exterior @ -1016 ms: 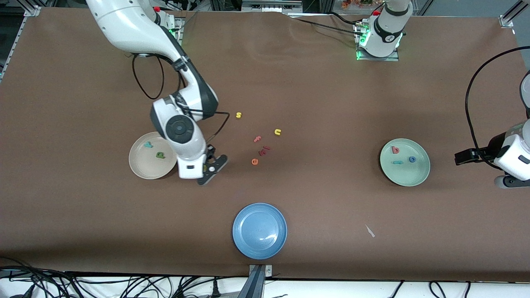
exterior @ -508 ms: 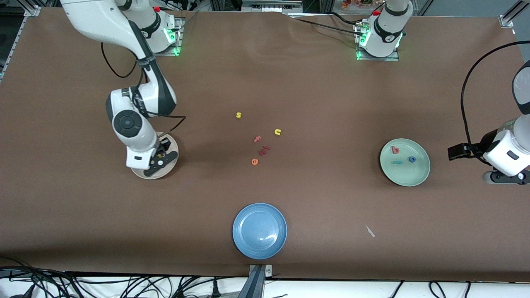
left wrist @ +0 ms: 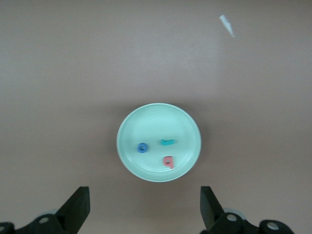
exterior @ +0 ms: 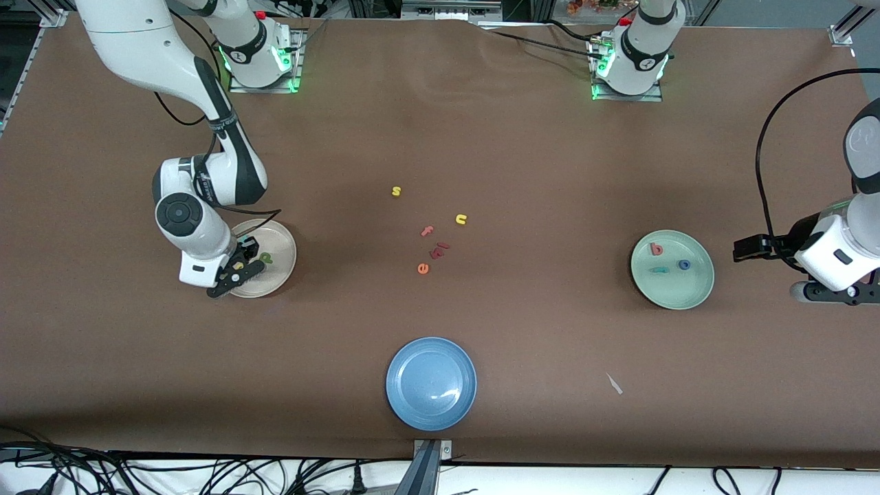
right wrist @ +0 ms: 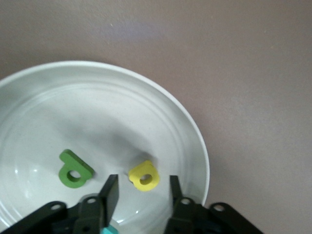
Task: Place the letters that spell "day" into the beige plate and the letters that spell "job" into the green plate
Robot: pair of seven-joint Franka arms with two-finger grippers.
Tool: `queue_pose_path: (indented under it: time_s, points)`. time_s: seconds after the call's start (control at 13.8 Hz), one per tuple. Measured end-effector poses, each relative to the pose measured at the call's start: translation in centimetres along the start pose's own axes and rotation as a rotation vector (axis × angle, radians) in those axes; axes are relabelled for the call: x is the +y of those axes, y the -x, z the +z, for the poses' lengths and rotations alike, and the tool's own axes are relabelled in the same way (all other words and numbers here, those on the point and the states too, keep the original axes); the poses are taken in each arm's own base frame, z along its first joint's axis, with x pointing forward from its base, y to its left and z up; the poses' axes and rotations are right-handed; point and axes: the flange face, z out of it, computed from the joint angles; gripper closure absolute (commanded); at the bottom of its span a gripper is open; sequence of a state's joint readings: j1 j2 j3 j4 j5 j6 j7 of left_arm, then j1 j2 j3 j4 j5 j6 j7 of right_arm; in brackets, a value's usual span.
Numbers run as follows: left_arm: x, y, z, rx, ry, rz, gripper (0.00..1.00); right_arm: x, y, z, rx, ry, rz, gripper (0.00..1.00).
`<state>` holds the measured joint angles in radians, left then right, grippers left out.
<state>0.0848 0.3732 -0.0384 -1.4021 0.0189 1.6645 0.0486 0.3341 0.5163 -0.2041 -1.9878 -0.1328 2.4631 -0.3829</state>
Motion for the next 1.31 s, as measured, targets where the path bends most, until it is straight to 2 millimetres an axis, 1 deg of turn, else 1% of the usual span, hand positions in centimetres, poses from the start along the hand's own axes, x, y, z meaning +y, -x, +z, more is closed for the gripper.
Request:
queue_pose_path:
  time_s: [0.15, 0.29, 0.36, 0.58, 0.65, 0.73, 0.8, 0.87, 0.94, 1.09, 1.16, 1.31]
  points:
    - [-0.5, 0.1, -0.1, 0.004, 0.011, -0.009, 0.01, -0.4, -0.3, -0.8, -0.004, -0.007, -0.007, 0.28]
    - [-0.7, 0.1, -0.2, 0.004, 0.011, -0.010, 0.01, -1.2, -0.9, -2.5, -0.017, -0.030, -0.010, 0.28]
    - [-0.7, 0.1, -0.2, 0.004, 0.011, -0.009, 0.01, -2.1, -1.5, -3.8, -0.030, -0.061, 0.004, 0.28]
    - [-0.6, 0.1, -0.2, 0.007, 0.010, 0.034, 0.01, -5.1, -4.0, -9.0, -0.059, -0.112, 0.054, 0.28]
    - [-0.6, 0.1, -0.2, 0.007, 0.010, 0.049, 0.01, -5.9, -4.7, -10.5, -0.066, -0.119, 0.089, 0.28]
    - [-0.6, 0.1, -0.2, 0.007, 0.010, 0.055, 0.01, -6.4, -5.3, -11.8, -0.069, -0.121, 0.135, 0.24]
    - [-0.6, 0.1, -0.2, 0.007, 0.010, 0.058, 0.01, -6.6, -5.9, -13.1, -0.065, -0.120, 0.177, 0.15]
    - [-0.7, 0.1, -0.2, 0.007, 0.010, 0.061, 0.01, -6.3, -6.3, -14.4, -0.058, -0.116, 0.211, 0.05]
    - [-0.6, 0.1, -0.2, 0.007, 0.010, 0.063, 0.01, -5.9, -6.7, -15.6, -0.048, -0.113, 0.242, 0.01]
    - [-0.5, 0.0, -0.1, 0.006, 0.010, 0.066, 0.01, -5.1, -7.1, -18.7, -0.054, -0.110, 0.308, 0.00]
    - [-0.5, 0.0, -0.1, 0.006, 0.010, 0.066, 0.01, -4.8, -6.9, -20.8, -0.073, -0.111, 0.340, 0.00]
    - [-0.6, 0.0, -0.1, 0.005, 0.010, 0.066, 0.01, -4.2, -5.9, -25.1, -0.122, -0.114, 0.389, 0.00]
